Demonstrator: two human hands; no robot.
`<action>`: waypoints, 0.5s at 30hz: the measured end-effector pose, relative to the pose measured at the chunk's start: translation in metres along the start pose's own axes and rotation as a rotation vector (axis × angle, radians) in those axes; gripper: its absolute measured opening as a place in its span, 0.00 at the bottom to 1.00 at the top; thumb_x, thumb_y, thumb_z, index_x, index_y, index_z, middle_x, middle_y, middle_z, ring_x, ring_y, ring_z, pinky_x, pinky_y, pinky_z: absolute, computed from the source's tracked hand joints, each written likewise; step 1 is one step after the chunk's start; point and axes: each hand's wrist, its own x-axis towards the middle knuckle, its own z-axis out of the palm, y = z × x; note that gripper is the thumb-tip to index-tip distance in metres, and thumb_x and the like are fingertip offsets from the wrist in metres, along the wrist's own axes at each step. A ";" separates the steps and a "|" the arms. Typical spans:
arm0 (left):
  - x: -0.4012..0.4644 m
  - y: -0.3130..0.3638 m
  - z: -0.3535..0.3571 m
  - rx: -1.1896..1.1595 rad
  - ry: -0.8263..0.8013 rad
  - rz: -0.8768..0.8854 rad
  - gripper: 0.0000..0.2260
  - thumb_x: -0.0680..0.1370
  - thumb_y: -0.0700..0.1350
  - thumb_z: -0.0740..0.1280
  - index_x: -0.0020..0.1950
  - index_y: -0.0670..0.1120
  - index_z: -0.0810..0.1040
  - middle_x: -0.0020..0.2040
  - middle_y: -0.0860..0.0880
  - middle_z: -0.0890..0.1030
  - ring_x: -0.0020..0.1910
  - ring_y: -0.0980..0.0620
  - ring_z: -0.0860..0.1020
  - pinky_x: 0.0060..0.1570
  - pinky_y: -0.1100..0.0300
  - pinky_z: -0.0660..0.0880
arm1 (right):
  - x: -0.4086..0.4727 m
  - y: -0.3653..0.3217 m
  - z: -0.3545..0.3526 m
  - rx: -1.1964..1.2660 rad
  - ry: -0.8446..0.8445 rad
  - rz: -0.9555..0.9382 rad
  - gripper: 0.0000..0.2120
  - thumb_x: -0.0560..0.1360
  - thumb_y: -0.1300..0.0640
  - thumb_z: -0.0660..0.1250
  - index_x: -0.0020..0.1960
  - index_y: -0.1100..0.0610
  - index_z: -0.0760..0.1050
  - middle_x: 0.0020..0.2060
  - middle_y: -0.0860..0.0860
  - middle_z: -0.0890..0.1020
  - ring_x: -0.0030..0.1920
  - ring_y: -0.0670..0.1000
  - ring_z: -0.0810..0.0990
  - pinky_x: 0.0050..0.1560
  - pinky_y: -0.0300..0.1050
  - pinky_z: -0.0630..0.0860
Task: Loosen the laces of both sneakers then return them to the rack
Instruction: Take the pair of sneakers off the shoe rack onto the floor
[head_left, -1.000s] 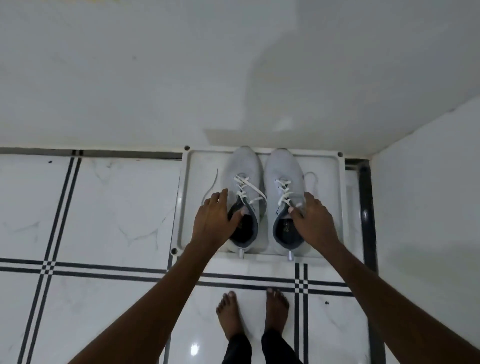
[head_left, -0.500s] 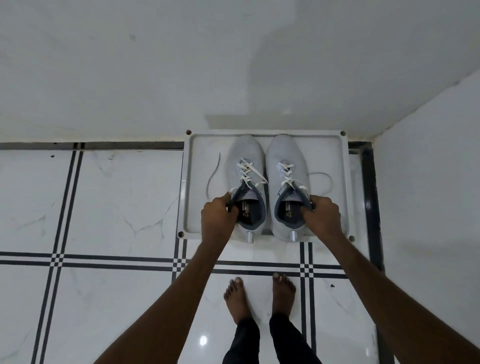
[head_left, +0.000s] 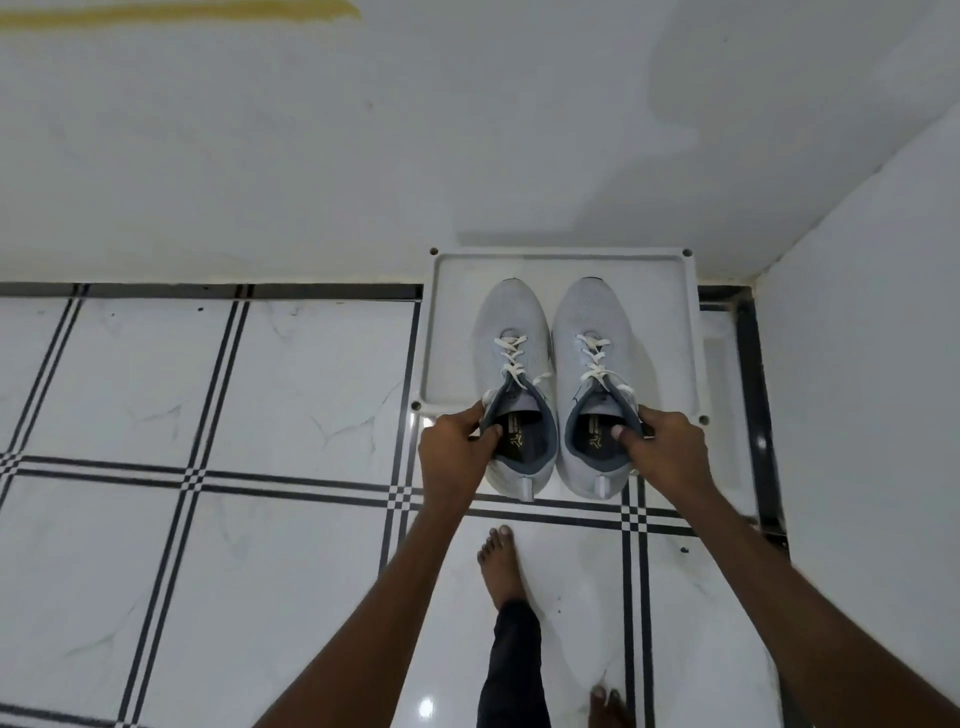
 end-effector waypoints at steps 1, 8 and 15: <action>-0.011 -0.004 0.002 -0.026 0.006 -0.016 0.16 0.75 0.45 0.72 0.62 0.53 0.83 0.45 0.49 0.88 0.42 0.53 0.84 0.43 0.60 0.77 | -0.008 0.005 0.002 -0.005 -0.004 -0.006 0.11 0.74 0.53 0.70 0.54 0.57 0.83 0.43 0.57 0.85 0.46 0.60 0.81 0.44 0.45 0.71; -0.095 -0.063 0.032 -0.130 0.013 -0.107 0.17 0.74 0.45 0.73 0.63 0.53 0.83 0.49 0.51 0.88 0.40 0.60 0.83 0.40 0.65 0.76 | -0.077 0.061 0.046 -0.040 -0.038 0.017 0.09 0.74 0.54 0.71 0.49 0.58 0.82 0.34 0.53 0.78 0.40 0.59 0.78 0.42 0.44 0.68; -0.123 -0.153 0.084 -0.099 -0.016 -0.167 0.18 0.74 0.45 0.72 0.63 0.53 0.83 0.48 0.49 0.88 0.45 0.52 0.84 0.49 0.53 0.81 | -0.109 0.120 0.132 -0.078 -0.028 0.032 0.07 0.73 0.58 0.71 0.48 0.61 0.81 0.33 0.53 0.77 0.40 0.61 0.79 0.40 0.44 0.67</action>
